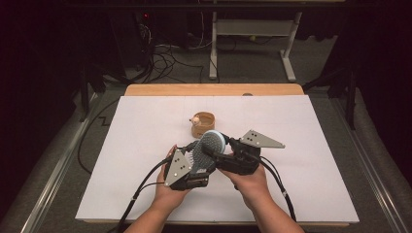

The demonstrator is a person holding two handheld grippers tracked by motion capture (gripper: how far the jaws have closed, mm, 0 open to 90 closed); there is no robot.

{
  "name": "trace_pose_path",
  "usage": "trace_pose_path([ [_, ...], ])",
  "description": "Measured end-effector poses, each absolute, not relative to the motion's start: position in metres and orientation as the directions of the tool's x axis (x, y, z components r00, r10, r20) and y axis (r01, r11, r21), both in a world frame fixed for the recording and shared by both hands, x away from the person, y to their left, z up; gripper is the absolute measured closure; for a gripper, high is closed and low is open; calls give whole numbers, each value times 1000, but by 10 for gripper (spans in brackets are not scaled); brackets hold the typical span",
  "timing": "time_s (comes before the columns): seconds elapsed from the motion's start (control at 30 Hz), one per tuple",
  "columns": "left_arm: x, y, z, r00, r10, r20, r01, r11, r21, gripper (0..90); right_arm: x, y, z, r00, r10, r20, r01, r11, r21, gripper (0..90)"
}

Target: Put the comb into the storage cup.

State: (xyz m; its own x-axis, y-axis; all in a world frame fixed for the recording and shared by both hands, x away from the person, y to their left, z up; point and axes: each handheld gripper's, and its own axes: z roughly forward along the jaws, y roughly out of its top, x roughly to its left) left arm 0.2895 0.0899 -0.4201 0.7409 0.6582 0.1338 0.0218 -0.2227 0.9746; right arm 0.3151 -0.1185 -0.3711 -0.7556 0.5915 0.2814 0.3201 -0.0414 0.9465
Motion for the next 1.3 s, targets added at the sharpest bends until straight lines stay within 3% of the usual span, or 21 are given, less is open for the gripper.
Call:
trace_pose_path([
  [0.4, 291, 90, -421, 738, 663, 122, 35, -219, 975, 203, 316, -119, -371, -754, 579, 309, 342, -56, 938, 450],
  [1.3, 291, 94, -419, 721, 682, 125, 44, -225, 973, 202, 318, -113, -364, -733, 599, 323, 364, -56, 930, 564],
])
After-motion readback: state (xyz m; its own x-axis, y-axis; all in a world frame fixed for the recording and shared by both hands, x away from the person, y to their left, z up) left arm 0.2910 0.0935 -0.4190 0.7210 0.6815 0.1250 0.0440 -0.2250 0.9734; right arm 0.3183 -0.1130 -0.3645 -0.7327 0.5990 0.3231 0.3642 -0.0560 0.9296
